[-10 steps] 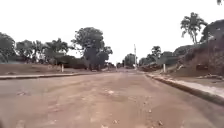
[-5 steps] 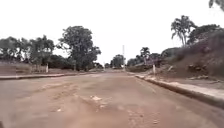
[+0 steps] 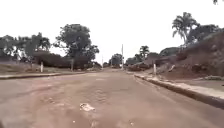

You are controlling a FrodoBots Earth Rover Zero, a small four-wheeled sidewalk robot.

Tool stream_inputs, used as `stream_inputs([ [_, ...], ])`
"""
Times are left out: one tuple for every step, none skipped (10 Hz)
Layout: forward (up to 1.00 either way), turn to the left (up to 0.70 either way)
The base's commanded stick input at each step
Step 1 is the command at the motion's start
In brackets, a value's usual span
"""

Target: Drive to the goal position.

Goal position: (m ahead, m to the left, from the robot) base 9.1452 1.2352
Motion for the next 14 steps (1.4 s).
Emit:
stream_inputs([
  [1.0,0.0],
  [1.0,0.0],
  [1.0,0.0],
  [1.0,0.0],
  [1.0,0.0],
  [1.0,0.0],
  [1.0,0.0],
  [1.0,0.0],
  [1.0,0.0],
  [1.0,0.0],
  [1.0,0.0],
  [1.0,0.0],
  [1.0,0.0],
  [1.0,0.0],
])
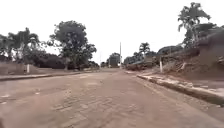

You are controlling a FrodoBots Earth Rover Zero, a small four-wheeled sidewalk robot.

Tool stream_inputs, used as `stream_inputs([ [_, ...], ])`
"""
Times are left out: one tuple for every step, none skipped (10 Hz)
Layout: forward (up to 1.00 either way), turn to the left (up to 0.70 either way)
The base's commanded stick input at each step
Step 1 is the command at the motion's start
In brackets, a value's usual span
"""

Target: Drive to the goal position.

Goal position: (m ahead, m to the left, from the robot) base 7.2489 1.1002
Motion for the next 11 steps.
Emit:
stream_inputs([
  [1.0,0.0],
  [1.0,0.0],
  [1.0,0.0],
  [1.0,0.0],
  [1.0,0.0],
  [1.0,0.0],
  [1.0,0.0],
  [1.0,0.0],
  [1.0,0.0],
  [1.0,0.0],
  [1.0,0.0],
])
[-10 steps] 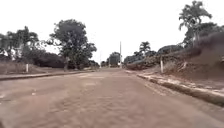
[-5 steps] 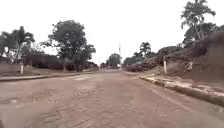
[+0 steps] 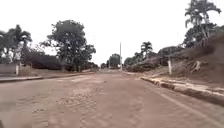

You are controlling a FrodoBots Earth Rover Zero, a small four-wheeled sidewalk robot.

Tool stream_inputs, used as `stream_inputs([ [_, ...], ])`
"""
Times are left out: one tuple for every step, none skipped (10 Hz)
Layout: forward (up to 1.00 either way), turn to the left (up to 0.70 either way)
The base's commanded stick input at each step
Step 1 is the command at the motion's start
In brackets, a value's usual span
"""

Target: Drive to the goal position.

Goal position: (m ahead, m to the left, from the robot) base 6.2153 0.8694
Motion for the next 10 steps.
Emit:
stream_inputs([
  [1.0,0.0],
  [1.0,0.0],
  [1.0,0.0],
  [1.0,0.0],
  [1.0,0.0],
  [1.0,0.0],
  [1.0,0.0],
  [1.0,0.0],
  [1.0,0.0],
  [1.0,0.0],
])
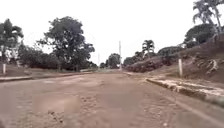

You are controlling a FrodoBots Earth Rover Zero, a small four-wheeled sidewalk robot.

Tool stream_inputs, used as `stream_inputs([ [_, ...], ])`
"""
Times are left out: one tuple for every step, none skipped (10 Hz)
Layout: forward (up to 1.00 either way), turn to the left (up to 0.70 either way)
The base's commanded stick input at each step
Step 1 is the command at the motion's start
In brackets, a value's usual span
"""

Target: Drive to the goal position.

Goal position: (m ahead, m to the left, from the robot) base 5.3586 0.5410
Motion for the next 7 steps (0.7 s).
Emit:
stream_inputs([
  [1.0,0.0],
  [1.0,0.0],
  [1.0,0.0],
  [1.0,0.0],
  [1.0,0.0],
  [1.0,0.0],
  [1.0,0.0],
])
